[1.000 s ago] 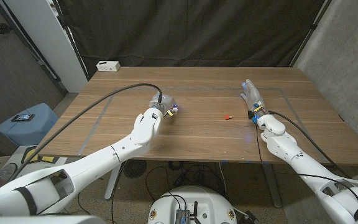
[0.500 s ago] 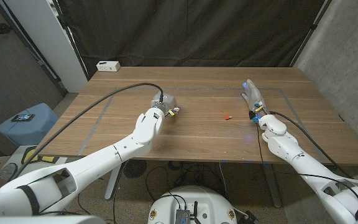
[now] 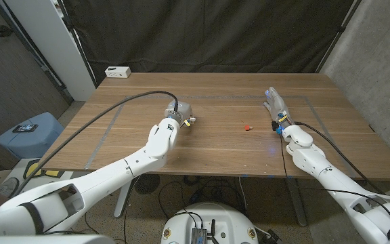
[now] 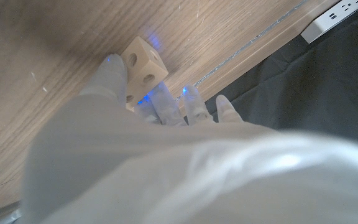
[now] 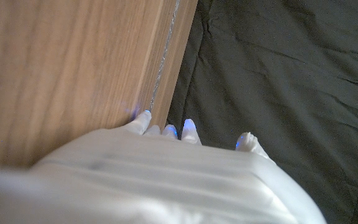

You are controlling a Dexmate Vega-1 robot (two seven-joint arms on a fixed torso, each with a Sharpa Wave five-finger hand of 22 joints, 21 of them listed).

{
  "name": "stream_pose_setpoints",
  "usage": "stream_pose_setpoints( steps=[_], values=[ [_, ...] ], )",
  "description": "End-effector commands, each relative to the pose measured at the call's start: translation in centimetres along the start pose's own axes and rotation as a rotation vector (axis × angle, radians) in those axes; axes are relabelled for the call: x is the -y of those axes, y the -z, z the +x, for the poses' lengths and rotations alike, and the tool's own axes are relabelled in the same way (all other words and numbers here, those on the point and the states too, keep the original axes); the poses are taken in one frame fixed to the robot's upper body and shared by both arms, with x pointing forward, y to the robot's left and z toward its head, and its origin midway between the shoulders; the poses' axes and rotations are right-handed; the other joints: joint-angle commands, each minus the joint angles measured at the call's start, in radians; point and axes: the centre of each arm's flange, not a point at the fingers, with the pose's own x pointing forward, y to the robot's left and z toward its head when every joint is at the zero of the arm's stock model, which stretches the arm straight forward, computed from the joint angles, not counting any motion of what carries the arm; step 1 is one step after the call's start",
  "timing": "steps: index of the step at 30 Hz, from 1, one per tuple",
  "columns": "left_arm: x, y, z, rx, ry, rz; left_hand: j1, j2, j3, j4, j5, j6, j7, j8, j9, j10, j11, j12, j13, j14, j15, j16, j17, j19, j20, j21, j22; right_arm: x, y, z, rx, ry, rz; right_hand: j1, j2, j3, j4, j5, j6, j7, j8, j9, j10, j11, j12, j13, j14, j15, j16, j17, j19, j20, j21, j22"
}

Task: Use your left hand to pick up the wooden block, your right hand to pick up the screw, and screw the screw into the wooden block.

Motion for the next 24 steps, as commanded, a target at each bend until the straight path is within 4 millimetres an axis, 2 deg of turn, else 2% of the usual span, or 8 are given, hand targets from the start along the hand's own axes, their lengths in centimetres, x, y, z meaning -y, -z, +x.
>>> stream_pose_setpoints(
  steps=[1, 24],
  values=[
    [-0.7, 0.2, 0.0, -0.013, -0.063, -0.013, 0.01, 0.001, -0.008, -0.001, -0.002, 0.016, 0.0, 0.002, 0.004, 0.018, 0.001, 0.01, 0.005, 0.014, -0.038, 0.007, 0.002, 0.011, 0.003, 0.003, 0.002, 0.3, 0.2, -0.1, -0.007, 0.002, -0.003, -0.004, -0.009, 0.002, -0.003, 0.007, 0.004, -0.003, 0.001, 0.002, -0.002, 0.0, 0.004, 0.003, -0.007, 0.0, 0.01, 0.002, 0.001, -0.003, 0.005, 0.003],
    [-3.5, 0.6, 0.3, -0.028, -0.151, -0.148, 0.005, 0.008, -0.02, 0.007, -0.004, 0.034, -0.002, -0.002, 0.005, 0.033, 0.002, 0.006, 0.013, 0.019, -0.048, 0.004, 0.004, 0.021, 0.004, -0.002, 0.002, 0.2, -0.8, 0.4, 0.001, -0.016, -0.048, -0.007, -0.01, 0.003, -0.004, 0.006, 0.003, -0.004, 0.001, 0.002, -0.001, 0.0, 0.004, 0.003, -0.007, 0.0, 0.01, 0.002, 0.001, -0.003, 0.006, 0.002]
  ],
)
